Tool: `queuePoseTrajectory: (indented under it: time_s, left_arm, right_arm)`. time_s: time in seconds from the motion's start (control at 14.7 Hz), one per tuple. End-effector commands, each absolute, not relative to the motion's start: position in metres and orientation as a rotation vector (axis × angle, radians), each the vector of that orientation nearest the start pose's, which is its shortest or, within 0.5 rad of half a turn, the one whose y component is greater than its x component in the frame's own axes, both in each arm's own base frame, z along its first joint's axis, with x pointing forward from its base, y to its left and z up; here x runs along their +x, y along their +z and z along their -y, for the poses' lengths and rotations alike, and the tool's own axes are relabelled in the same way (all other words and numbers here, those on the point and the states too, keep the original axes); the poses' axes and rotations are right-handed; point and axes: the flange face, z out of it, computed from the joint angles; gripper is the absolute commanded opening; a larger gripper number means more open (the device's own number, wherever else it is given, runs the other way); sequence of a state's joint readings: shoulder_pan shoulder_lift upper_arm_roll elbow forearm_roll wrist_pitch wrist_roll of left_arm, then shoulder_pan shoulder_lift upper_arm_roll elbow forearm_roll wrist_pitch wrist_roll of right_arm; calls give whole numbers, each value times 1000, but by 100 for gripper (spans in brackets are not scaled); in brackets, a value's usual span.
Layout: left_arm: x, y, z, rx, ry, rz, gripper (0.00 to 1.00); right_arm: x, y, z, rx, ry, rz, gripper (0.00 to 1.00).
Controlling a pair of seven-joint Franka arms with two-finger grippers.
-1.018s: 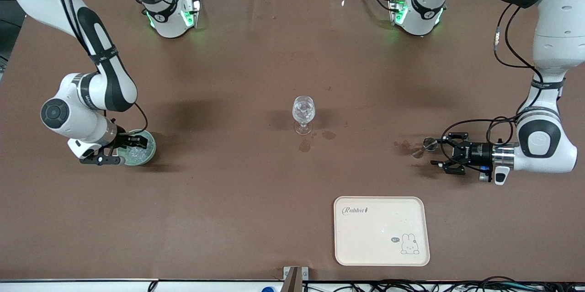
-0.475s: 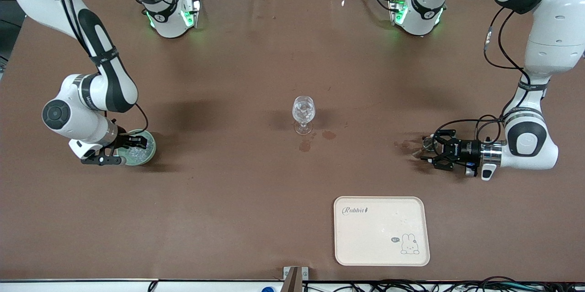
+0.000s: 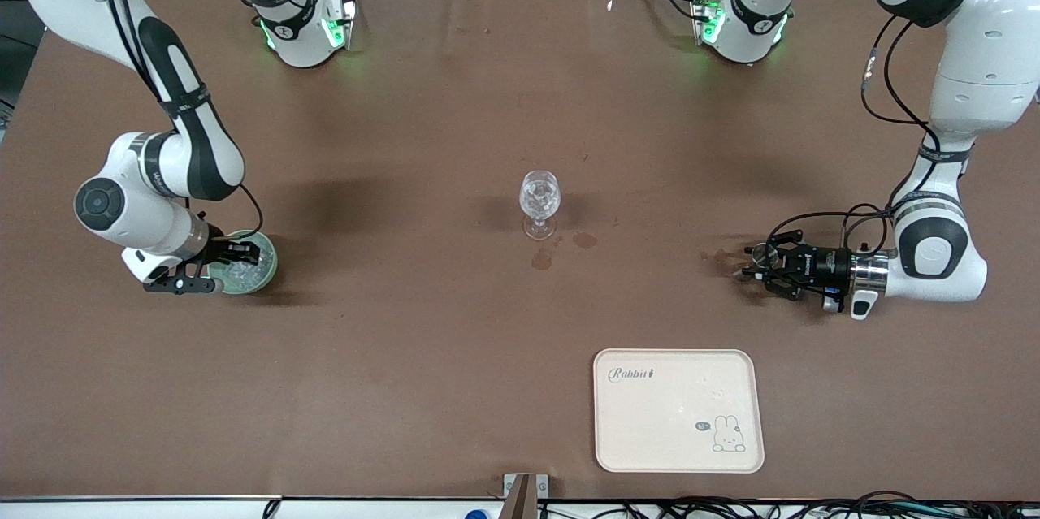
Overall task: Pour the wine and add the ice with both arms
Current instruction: 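Grasp the jigger with the left gripper while the right gripper grasps an ice cube, then carry the jigger to the glass while the right gripper lifts the ice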
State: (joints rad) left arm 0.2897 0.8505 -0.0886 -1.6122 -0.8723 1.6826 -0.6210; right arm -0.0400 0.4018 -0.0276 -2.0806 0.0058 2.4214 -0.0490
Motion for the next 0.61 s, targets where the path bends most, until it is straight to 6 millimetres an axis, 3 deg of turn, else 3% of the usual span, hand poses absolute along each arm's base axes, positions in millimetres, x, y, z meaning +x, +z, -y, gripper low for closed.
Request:
queuePoseTrajectory:
  time_s: [0.0, 0.27, 0.54]
  left_arm:
    - [616, 120, -53, 1734, -1117, -1344, 39]
    - [616, 119, -54, 1737, -1113, -1339, 29]
    - [618, 123, -54, 1739, -1106, -1336, 7]
  right_arm:
    - [579, 224, 47, -3143, 87, -4, 52]
    - [581, 225, 46, -3144, 82, -1, 31]
    - [580, 226, 45, -3142, 97, -1, 14]
